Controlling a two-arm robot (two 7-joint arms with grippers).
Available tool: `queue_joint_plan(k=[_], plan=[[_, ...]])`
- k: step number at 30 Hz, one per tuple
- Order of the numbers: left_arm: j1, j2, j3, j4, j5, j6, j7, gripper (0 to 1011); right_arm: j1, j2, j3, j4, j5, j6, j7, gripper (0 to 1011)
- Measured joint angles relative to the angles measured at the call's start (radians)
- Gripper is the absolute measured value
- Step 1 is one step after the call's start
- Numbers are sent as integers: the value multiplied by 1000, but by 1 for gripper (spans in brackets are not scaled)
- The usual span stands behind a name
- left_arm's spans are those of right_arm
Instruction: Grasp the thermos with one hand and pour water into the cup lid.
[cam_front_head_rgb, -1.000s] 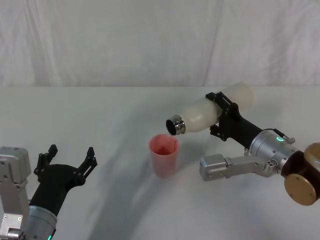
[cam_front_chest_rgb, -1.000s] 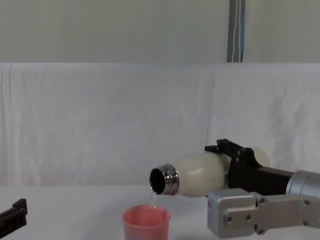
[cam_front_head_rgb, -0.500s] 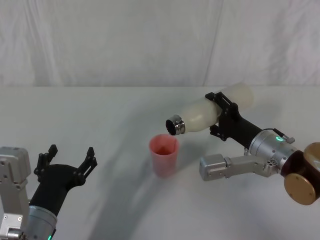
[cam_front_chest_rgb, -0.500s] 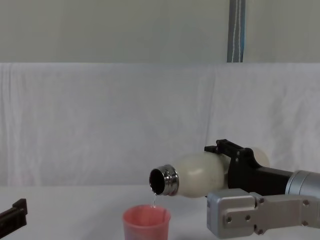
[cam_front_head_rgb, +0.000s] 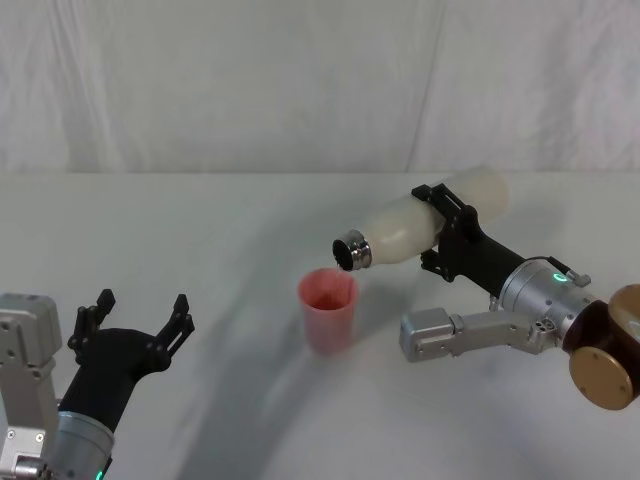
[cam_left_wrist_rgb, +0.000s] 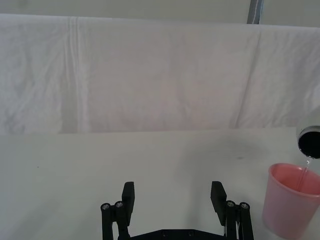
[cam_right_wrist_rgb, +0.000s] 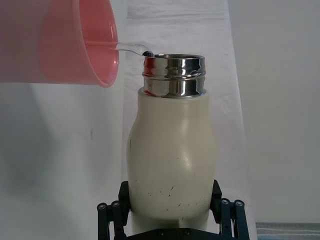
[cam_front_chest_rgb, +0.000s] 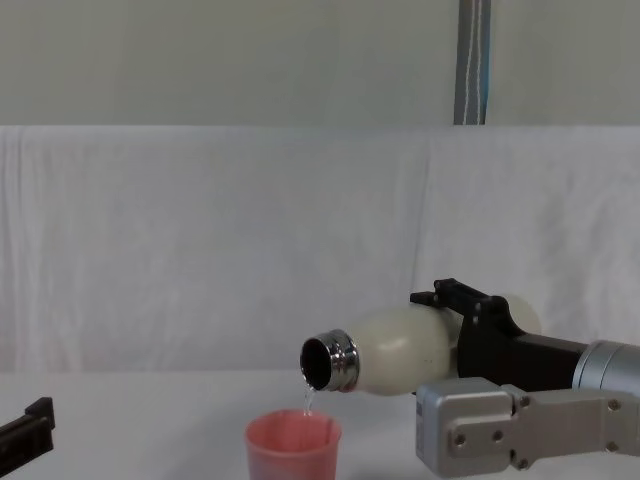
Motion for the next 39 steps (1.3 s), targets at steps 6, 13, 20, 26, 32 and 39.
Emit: queue_joint_plan(k=[6,13,20,26,32,39], plan=[[0,0,0,0,0,0,0,1001,0,0,-1,0,0,-1,-1,950],[0,0,0,0,0,0,0,1001,1,0,-2,1,-2,-1,-2,950],[0,0,0,0,0,0,0,1001,1,2,-4,-1,-6,0,-3,950],[0,0,0,0,0,0,0,1001,1,3,-5,-2,-7,0,-3,950],[0,0,0,0,0,0,0,1001,3,2,-6,0,-8,-1,-4,950],[0,0,0,0,0,0,0,1001,4,2,-7,1,-8,-1,-4,950]])
